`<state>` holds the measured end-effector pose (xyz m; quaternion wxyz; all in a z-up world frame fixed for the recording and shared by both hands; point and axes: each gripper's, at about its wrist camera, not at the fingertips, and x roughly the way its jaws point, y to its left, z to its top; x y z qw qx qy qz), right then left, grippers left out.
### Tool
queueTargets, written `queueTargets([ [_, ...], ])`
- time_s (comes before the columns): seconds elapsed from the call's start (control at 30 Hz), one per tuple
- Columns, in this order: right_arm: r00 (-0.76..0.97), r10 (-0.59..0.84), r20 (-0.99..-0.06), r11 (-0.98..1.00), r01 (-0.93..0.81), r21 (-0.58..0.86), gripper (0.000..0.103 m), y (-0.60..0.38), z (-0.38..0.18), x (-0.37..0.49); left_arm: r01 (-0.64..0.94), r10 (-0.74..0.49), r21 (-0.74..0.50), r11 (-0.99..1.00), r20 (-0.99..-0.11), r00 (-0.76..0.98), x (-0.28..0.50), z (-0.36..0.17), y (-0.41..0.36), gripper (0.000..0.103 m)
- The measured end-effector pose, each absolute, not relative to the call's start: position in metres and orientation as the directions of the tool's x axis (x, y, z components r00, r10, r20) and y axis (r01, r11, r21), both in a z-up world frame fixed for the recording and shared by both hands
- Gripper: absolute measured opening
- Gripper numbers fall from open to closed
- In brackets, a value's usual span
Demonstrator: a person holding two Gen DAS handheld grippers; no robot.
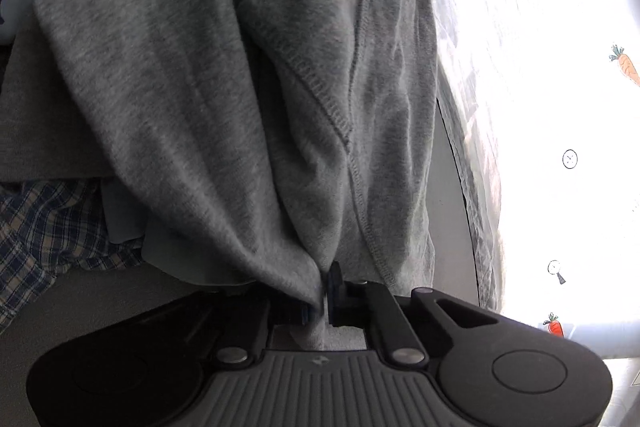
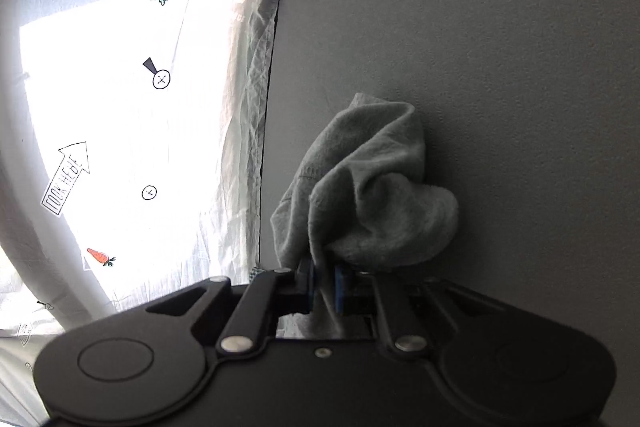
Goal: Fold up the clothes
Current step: 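Lift the grey hoodie with both grippers and pull it off the pile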
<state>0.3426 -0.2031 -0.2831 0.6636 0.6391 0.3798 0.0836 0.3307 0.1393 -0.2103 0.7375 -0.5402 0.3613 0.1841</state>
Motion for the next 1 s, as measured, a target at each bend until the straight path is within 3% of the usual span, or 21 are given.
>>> queueTargets([
  [0.1,0.745,0.591,-0.308,0.145,0.278,0.95,0.008,-0.221,-0.249,0.346,-0.579,-0.031,-0.64,0.506,-0.684,0.729,0.323,-0.169,0.119,0.006],
  [0.2,0.792,0.574,-0.206,0.12,0.168,0.978,0.008,-0.245,-0.209,0.344,-0.49,0.086,-0.51,0.706,-0.626,0.775,0.319,-0.116,0.086,0.006],
  [0.47,0.812,0.58,0.063,0.151,-0.184,0.971,0.007,-0.339,-0.11,0.342,-0.44,0.237,-0.426,0.791,-0.45,0.861,0.286,-0.012,0.045,0.005],
  [0.6,0.795,0.586,0.157,0.216,-0.34,0.915,0.007,-0.372,-0.066,0.332,-0.423,0.254,-0.432,0.797,-0.396,0.882,0.253,0.007,0.019,0.005],
  [0.73,0.776,0.582,0.245,0.224,-0.442,0.868,0.007,-0.409,-0.03,0.311,-0.352,0.255,-0.412,0.841,-0.271,0.928,0.217,0.025,-0.024,0.003],
  [1.0,0.764,0.507,0.399,0.33,-0.6,0.729,0.007,-0.521,0.054,0.251,-0.161,0.128,-0.476,0.865,-0.102,0.987,0.179,0.067,-0.114,0.003],
])
